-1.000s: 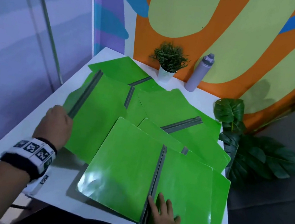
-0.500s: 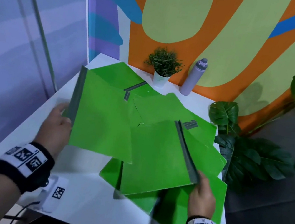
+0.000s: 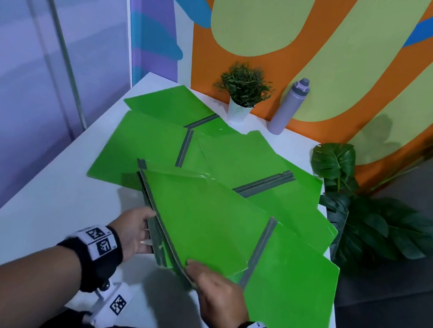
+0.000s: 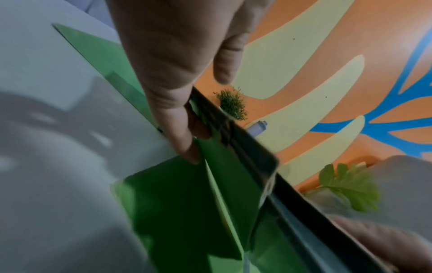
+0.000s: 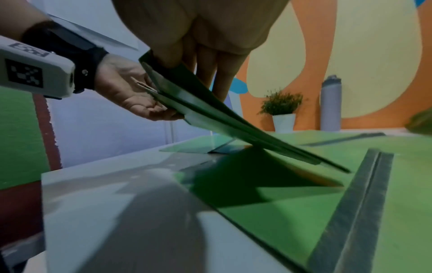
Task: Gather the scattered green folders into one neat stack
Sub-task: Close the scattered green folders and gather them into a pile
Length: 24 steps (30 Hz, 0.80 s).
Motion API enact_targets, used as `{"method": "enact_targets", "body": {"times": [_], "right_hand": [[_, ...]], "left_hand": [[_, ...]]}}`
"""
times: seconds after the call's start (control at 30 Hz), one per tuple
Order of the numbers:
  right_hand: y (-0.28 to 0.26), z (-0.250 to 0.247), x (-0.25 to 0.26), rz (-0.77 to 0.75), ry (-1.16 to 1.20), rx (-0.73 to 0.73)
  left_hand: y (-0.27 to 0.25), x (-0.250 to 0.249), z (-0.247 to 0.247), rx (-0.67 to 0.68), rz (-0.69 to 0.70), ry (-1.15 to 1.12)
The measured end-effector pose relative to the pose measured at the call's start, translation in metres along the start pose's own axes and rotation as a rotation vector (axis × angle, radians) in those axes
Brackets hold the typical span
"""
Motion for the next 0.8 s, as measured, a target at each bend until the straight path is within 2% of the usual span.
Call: {"method": "enact_targets", "body": {"times": [0.07,0.13,0.2,0.27,0.33,0.37,0.4,0.47,0.57,0.6,0.7,0.8], "right_hand": [[-0.005,0.008,-0.005,-0.018,0.019,0.065],[-0.01,0.012,-0.009,-0.031,-0.001,0.146],[-0.017,0.014,-0.024,0.063,-0.084,0.166],[-0.027,0.011,-0.047,0.397,-0.17,0.172],[-0.045,0.009,-0.07,0.795,-0.193,0.275],[-0.054,0.009,-0.077,0.898,-0.17,0.337],[-0.062,0.011,-0.081,0.914,-0.155,0.409],[-0.075,0.012,-0.085,0.84,-0.144,0.503],[-0.084,-0.007,-0.103,0.738,-0.196,0.531],[-0.086,-0.016,-0.114,0.751,-0.232,0.534],[-0.085,-0.038,-0.133,0.961,-0.313,0.375],[-0.092,-0.045,-0.138,1.309,-0.222,0.01]], "left_hand": [[0.01,0.004,-0.001,-0.058,-0.028,0.139],[0.019,0.007,-0.002,-0.159,0.011,0.296],[0.025,0.009,-0.003,-0.237,0.044,0.381],[0.029,0.008,-0.007,-0.253,0.059,0.444],[0.032,0.008,-0.014,-0.264,0.084,0.463],[0.027,0.004,-0.015,-0.275,0.094,0.462],[0.023,0.002,-0.018,-0.294,0.102,0.459],[0.018,-0.003,-0.026,-0.336,0.127,0.443],[0.019,-0.008,-0.04,-0.391,0.147,0.476],[0.019,-0.009,-0.043,-0.402,0.14,0.502],[0.022,-0.006,-0.043,-0.422,0.133,0.584],[0.024,-0.004,-0.037,-0.415,0.168,0.587]]}}
Point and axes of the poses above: each hand's wrist, its own y-axis towards the middle knuckle, its own z-axis out of the palm, x = y × z, the point moved 2 cm from there along y, towards the middle knuckle, and after that the axes turned 6 degrees about y, right-handed, at the moved point
